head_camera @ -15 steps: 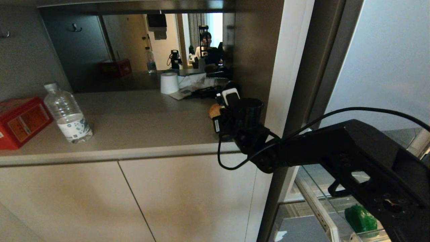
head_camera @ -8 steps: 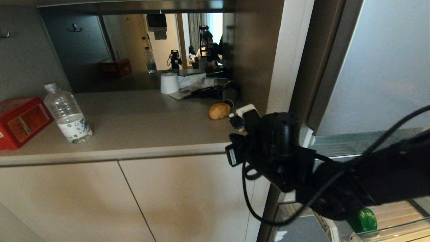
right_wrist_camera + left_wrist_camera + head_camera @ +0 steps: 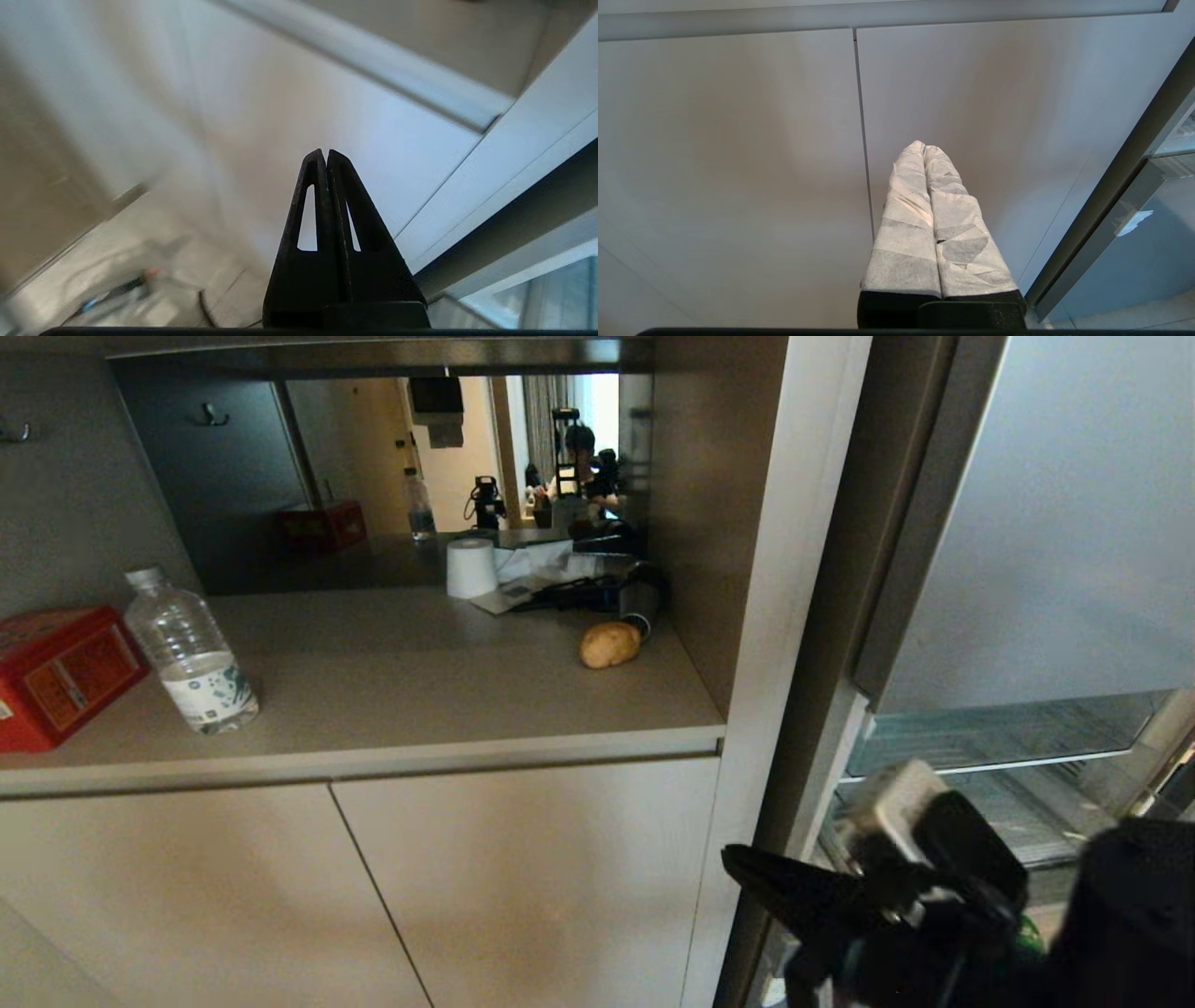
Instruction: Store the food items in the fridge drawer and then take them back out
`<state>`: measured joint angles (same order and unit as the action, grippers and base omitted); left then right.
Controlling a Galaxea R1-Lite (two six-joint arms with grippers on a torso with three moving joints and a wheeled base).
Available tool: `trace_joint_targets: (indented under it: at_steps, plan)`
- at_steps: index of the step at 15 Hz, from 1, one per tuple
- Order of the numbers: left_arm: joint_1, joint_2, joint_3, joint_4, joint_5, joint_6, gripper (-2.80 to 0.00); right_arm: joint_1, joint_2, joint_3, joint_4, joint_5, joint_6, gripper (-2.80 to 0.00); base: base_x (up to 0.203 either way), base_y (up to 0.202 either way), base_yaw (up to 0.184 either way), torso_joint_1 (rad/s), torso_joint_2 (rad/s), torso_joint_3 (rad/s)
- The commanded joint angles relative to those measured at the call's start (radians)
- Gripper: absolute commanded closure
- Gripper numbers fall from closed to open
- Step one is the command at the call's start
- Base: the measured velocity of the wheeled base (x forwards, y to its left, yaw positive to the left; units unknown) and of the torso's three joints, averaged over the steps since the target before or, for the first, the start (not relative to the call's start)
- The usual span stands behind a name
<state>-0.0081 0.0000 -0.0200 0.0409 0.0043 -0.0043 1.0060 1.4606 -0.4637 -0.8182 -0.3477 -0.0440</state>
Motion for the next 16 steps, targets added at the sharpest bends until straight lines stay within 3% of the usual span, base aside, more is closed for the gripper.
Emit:
trace_joint_targets:
  at_steps: [1,6,13,16]
  plan:
    - [0.0,0.002,0.0,0.001,0.0,0.0,0.0,0.043,-0.122,0.08,-0.004,-0.002,0.0,0.0,0.0,0.0,0.0,0.0,0.0,0.0]
    - [0.0,0.002,0.0,0.001,0.0,0.001,0.0,0.061,-0.294,0.209,0.064,-0.002,0.0,0.0,0.0,0.0,0.0,0.0,0.0,0.0]
    - [0.0,0.002,0.002,-0.001,0.0,0.0,0.0,0.062,-0.306,0.197,0.188,-0.006,-0.031,0.0,0.0,0.0,0.0,0.0,0.0,0.0]
    - [0.0,0.002,0.002,-0.001,0.0,0.0,0.0,0.062,-0.306,0.204,0.192,-0.01,0.001,0.0,0.0,0.0,0.0,0.0,0.0,0.0]
